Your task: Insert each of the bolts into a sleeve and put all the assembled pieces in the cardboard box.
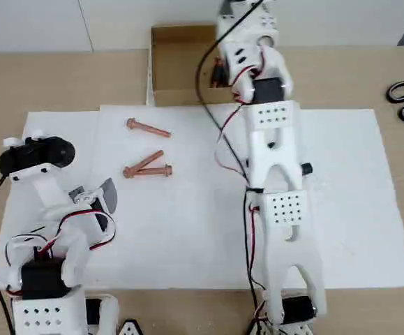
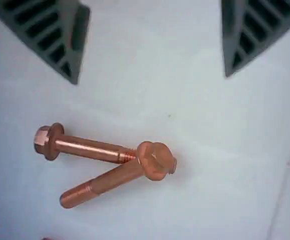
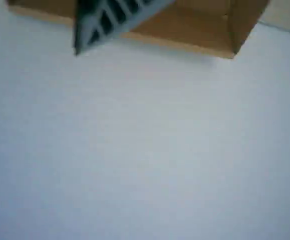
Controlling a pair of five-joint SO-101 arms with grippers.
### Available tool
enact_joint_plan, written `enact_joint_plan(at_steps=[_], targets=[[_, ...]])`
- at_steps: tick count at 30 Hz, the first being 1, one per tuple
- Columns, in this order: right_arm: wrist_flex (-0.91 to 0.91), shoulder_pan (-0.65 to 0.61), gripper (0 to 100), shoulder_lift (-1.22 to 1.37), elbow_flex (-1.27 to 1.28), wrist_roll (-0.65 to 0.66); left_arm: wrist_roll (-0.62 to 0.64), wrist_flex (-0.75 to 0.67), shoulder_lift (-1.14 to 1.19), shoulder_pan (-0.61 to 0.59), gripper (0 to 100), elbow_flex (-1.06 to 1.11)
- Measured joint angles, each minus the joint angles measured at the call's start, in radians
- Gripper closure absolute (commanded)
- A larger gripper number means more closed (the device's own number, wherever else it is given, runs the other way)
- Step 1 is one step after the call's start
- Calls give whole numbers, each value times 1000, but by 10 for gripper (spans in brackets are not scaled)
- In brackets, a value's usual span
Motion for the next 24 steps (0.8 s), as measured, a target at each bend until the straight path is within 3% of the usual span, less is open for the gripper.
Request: enact_joint_plan(at_steps=[8, 13, 24], targets=[[520, 91, 853, -350, -14, 5, 0, 0, 0, 0, 821, 0], [850, 129, 853, -479, -14, 95, 0, 0, 0, 0, 822, 0], [902, 193, 854, -666, -8, 123, 0, 0, 0, 0, 822, 0]])
